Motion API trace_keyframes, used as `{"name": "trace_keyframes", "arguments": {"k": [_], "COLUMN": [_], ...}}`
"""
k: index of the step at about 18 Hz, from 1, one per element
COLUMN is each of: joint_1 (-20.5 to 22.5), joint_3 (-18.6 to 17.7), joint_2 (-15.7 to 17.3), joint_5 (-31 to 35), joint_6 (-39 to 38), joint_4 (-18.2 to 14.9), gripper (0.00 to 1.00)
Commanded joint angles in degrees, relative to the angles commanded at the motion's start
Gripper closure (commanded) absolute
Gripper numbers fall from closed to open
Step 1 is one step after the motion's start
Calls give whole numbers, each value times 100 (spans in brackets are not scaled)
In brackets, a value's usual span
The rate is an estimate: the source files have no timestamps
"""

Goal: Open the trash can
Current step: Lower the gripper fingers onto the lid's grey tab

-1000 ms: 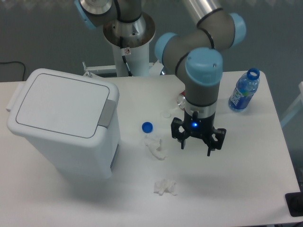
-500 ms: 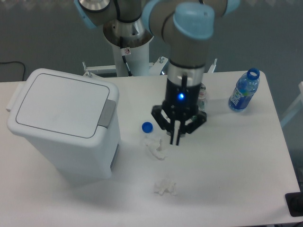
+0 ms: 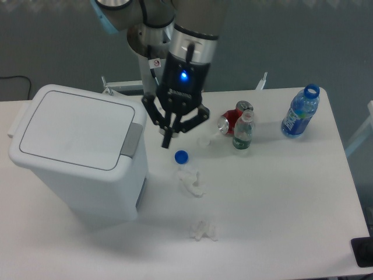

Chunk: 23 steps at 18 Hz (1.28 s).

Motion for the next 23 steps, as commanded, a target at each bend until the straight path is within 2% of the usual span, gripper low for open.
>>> {"name": "trace_keyframes", "arguments": {"k": [11, 23], "joint_1": [-194, -273], "joint_3": [26, 26], "joint_2": [-237, -264], "joint_5": [9, 9], "joint_6": [-123, -123], "joint_4": [79, 79], "gripper": [95, 95]}}
